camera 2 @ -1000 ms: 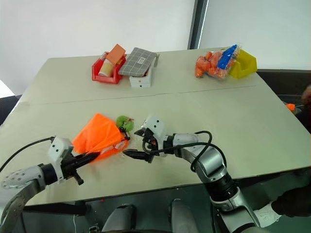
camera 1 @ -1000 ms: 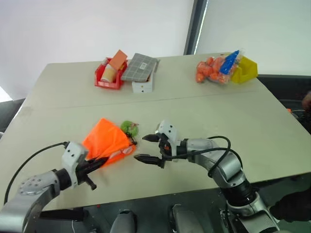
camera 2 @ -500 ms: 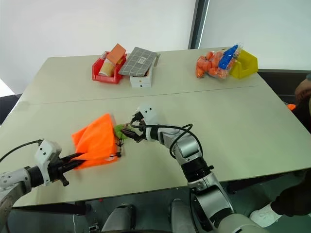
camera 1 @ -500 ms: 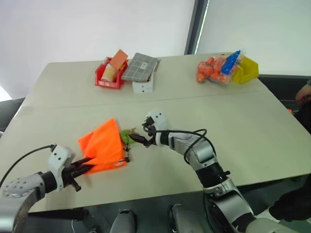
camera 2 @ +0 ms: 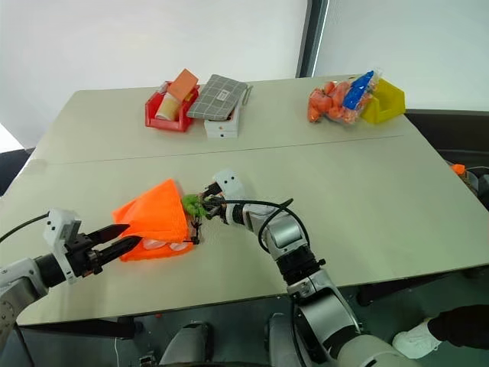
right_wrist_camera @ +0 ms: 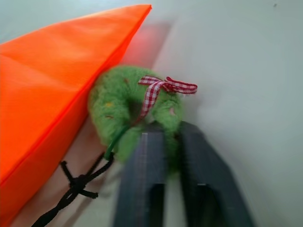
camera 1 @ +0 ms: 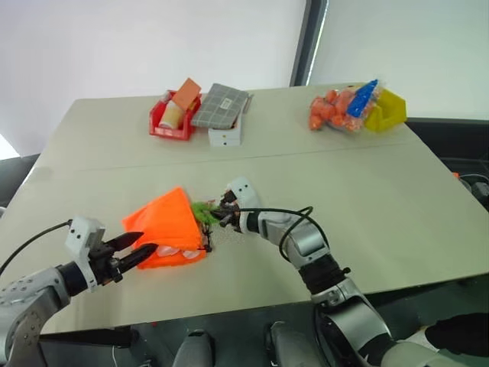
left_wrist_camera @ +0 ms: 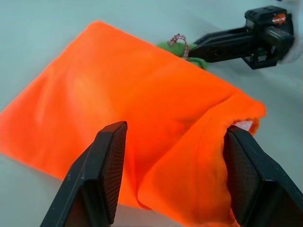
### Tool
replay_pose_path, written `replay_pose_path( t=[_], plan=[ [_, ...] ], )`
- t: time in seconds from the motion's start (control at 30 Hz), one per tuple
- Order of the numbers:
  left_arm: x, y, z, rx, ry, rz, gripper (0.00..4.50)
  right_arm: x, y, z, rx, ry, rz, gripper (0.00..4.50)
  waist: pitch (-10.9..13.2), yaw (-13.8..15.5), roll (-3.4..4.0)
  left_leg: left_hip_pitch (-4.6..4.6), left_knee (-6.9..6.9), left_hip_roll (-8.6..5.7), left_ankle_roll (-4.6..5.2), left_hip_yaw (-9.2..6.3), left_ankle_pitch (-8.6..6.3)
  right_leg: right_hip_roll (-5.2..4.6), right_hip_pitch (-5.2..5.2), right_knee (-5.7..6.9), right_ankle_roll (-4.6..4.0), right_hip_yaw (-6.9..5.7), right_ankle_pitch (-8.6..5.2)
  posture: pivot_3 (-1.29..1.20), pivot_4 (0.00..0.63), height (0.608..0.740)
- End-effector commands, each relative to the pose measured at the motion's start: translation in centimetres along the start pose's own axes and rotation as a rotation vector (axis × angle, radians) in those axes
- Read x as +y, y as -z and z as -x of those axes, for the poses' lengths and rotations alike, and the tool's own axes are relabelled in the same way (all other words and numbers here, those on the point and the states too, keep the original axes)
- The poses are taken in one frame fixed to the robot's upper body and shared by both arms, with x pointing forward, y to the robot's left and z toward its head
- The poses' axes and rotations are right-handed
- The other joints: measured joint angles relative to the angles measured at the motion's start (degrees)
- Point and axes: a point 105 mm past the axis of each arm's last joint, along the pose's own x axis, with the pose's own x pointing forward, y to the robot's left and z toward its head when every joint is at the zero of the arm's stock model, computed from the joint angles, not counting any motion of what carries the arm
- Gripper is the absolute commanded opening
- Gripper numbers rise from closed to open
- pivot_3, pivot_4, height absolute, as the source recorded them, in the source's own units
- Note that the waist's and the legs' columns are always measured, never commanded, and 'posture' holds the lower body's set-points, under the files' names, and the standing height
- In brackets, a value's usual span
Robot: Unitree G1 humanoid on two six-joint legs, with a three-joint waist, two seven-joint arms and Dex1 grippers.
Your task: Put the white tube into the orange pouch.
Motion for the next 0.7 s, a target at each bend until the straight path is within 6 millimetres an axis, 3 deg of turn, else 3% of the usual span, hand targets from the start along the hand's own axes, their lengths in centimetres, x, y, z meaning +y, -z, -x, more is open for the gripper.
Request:
replay_pose_path(
  t=[0.03, 0.2, 0.4, 0.5, 0.53, 0.7],
  plan=[
    [0.3, -2.0, -0.2, -0.082, -0.021, -0.028, 2.93, -0.7, -1.5, 1.1, -0.074, 0.024, 0.005, 0.05, 0.0, 0.0, 0.0, -0.01, 0.01, -0.01, 0.0, 0.0, 0.0, -0.01, -0.03, -0.02, 0.01, 0.0, 0.0, 0.0, 0.15, 0.74],
    [0.6, -3.5, -1.5, -0.148, -0.029, -0.031, 2.93, -2.8, -2.8, 3.6, -0.166, 0.084, -0.058, 0.05, 0.0, 0.1, -0.05, -0.03, 0.02, -0.02, 0.0, 0.0, 0.0, 0.0, 0.14, 0.0, 0.0, 0.0, 0.01, 0.0, 0.15, 0.74],
    [-0.3, -4.8, -4.1, -0.199, 0.064, 0.005, 2.93, -5.3, -5.4, 9.0, -0.336, 0.14, -0.102, 0.05, -0.1, 0.1, -0.17, -0.04, 0.01, -0.02, 0.0, -0.01, 0.01, 0.04, 0.17, 0.01, 0.01, 0.0, 0.0, 0.0, 0.15, 0.74],
    [-1.1, -5.3, -5.5, -0.202, 0.15, 0.031, 3.83, -5.3, -6.0, 10.5, -0.366, 0.136, -0.093, 0.0, -0.1, -0.1, -0.19, -0.01, 0.01, -0.01, 0.01, -0.01, 0.01, 0.08, 0.18, 0.03, 0.06, 0.0, -0.02, 0.0, 0.15, 0.74],
    [-1.2, -5.4, -5.9, -0.203, 0.17, 0.034, 4.32, -5.2, -6.0, 10.7, -0.367, 0.134, -0.09, 0.0, -0.1, -0.1, -0.19, 0.01, 0.0, 0.0, 0.01, -0.01, 0.01, 0.09, 0.17, 0.03, 0.08, 0.01, -0.03, 0.0, 0.15, 0.74],
    [-2.8, -5.9, -9.3, -0.152, 0.32, -0.014, 4.47, -4.5, -6.2, 10.7, -0.368, 0.112, -0.066, 0.0, -0.1, 0.0, -0.18, 0.0, 0.02, -0.01, 0.01, -0.01, 0.01, 0.1, 0.18, 0.05, 0.14, 0.01, -0.07, 0.0, 0.15, 0.74]
  ],
)
